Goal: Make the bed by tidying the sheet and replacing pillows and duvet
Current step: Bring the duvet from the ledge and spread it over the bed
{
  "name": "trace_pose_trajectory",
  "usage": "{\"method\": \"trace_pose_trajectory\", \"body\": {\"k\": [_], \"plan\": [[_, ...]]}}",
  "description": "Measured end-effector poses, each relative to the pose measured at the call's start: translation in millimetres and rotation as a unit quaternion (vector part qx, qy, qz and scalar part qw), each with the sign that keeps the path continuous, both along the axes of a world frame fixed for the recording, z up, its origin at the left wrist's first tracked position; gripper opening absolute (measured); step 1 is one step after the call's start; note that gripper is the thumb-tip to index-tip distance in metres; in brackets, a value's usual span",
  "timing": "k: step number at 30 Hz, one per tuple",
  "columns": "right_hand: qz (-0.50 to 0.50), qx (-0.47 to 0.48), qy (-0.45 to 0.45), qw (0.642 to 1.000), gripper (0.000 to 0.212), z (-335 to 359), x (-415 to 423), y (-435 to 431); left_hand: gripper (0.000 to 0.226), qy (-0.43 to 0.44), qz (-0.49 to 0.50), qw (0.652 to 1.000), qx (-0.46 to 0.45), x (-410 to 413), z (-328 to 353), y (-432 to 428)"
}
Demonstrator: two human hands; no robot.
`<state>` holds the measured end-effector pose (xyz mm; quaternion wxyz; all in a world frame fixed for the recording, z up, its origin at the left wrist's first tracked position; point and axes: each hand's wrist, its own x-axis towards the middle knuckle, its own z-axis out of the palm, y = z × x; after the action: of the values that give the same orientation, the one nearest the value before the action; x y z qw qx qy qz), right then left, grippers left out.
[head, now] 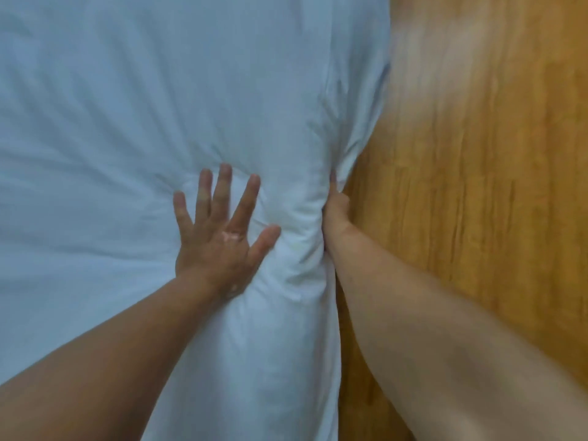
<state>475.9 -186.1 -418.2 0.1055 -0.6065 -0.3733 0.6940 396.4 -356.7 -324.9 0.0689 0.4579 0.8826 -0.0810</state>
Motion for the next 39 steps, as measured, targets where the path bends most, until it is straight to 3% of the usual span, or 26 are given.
{"method": "trace_pose_trajectory", "body": {"k": [6,8,10,13,14,17,20,23,25,29,32,35,39], "plan": [[0.069,0.112,-0.179,0.975,0.045,24.4,88.4,41.8,0.080,-0.037,-0.033,0.999,-0.001,2.3,0.5,3.9],[0.115,0.097,-0.182,0.972,0.045,21.8,91.6,40.5,0.080,-0.051,-0.033,0.998,-0.013,2.8,9.5,7.6],[0.229,0.034,-0.165,0.959,0.052,12.2,69.9,49.1,0.082,-0.063,-0.026,0.998,-0.016,-2.8,21.8,18.7],[0.331,-0.024,-0.143,0.933,0.035,-3.4,33.1,110.4,0.084,-0.048,0.022,0.998,0.023,-42.7,38.1,79.4],[0.311,-0.011,-0.141,0.940,0.033,-4.3,21.3,138.8,0.084,-0.053,0.060,0.996,0.034,-60.5,42.1,110.9],[0.193,0.072,-0.070,0.976,0.078,4.6,-25.8,226.2,0.082,-0.089,0.140,0.986,0.000,-89.4,41.8,197.3],[0.131,0.040,-0.013,0.990,0.103,29.5,-69.3,270.3,0.087,-0.073,0.150,0.984,-0.057,-83.2,21.2,228.3],[0.116,-0.036,0.051,0.991,0.082,37.1,-101.4,278.5,0.090,-0.081,0.156,0.983,-0.059,-82.7,8.4,221.5],[0.098,-0.024,0.071,0.992,0.080,29.6,-122.2,270.9,0.089,-0.097,0.158,0.980,-0.068,-87.9,5.5,222.7],[0.124,0.112,-0.080,0.983,0.071,26.3,-139.0,268.6,0.087,-0.106,0.153,0.980,-0.066,-94.9,-7.2,220.9],[0.139,0.165,-0.118,0.969,0.057,28.0,-101.1,293.0,0.090,-0.109,0.141,0.983,-0.043,-97.8,-5.5,217.5],[0.158,0.202,-0.192,0.947,0.053,24.9,-62.9,308.7,0.083,-0.075,0.116,0.990,0.020,-91.4,5.8,228.5],[0.228,0.116,-0.119,0.959,0.037,29.6,-106.5,324.6,0.059,-0.041,0.109,0.978,0.173,-143.3,28.1,300.7]]}}
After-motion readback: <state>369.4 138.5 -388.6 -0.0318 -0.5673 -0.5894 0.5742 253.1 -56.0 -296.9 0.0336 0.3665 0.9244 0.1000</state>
